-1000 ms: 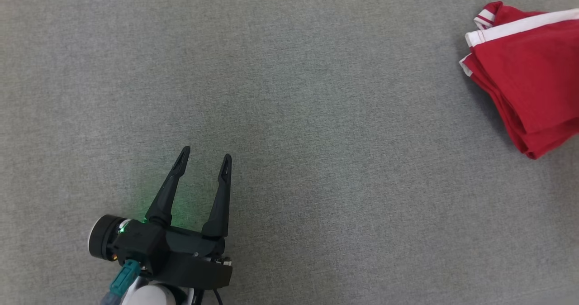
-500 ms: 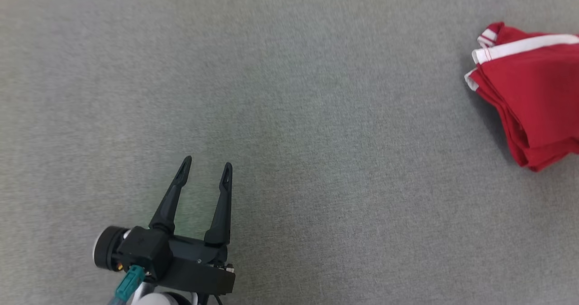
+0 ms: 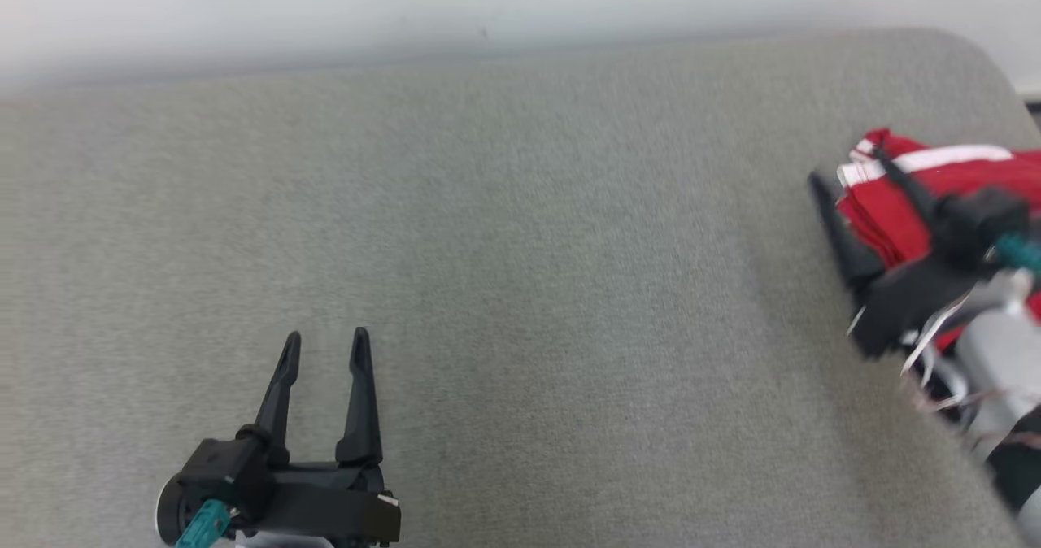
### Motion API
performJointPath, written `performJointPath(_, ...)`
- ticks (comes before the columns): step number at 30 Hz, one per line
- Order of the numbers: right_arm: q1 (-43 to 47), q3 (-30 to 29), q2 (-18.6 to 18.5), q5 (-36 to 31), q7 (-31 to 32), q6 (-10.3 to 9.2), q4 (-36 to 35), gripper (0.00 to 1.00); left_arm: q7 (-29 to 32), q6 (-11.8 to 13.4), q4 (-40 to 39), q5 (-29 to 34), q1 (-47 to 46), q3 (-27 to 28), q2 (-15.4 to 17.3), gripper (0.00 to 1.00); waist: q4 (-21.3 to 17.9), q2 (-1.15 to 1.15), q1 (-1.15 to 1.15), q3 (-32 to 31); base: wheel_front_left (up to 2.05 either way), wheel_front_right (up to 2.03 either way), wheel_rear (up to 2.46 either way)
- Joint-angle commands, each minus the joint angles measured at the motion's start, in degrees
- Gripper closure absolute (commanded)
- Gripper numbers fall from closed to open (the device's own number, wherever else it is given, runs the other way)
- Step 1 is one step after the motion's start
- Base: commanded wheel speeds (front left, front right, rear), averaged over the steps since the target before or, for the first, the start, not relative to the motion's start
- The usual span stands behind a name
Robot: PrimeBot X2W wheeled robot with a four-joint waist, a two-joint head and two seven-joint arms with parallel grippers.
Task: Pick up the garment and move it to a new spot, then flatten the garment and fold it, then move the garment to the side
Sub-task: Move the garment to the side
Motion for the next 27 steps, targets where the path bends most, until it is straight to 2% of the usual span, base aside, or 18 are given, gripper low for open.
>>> performJointPath(1,1.8,-1.0,1.0,-1.2,-0.5,-0.13,-0.8,0.0,-0.3,0.3,0.2,-0.5,1.0,0.4,-0.1,0.0,2.2,0.0,0.01,-3.5,0.0,0.0,0.0)
performJointPath(5,8.6,-7.4,5.2,-5.5,-1.0,-0.13,-5.7,0.0,-0.7,0.8,0.7,-1.2,2.0,1.0,-0.3,0.0,3.2,0.0,0.01,-6.1,0.0,0.0,0.0)
performJointPath(10,20.4,-18.2,12.5,-11.1,-1.0,-0.13,-17.4,0.0,-1.3,0.1,1.3,-0.6,3.9,0.5,-0.1,0.0,4.2,0.0,0.01,-9.6,0.0,0.0,0.0)
performJointPath(14,29.1,-23.4,17.2,-15.5,-1.0,-0.13,-24.7,0.0,-1.5,-0.5,1.1,-0.1,6.1,0.7,0.1,0.0,4.7,0.0,0.01,-11.6,0.0,0.0,0.0)
performJointPath(20,37.9,-28.5,22.0,-18.0,-1.0,-0.13,-31.8,0.0,-1.6,-0.4,-1.1,2.2,9.2,2.1,0.0,0.0,5.1,0.0,0.01,-13.7,0.0,0.0,0.0)
performJointPath(27,44.2,-30.3,23.8,-19.3,-0.9,-0.13,-34.1,0.0,-1.6,-4.2,-2.9,5.7,12.7,4.3,-0.5,0.0,5.6,0.0,0.01,-15.1,0.0,0.0,0.0)
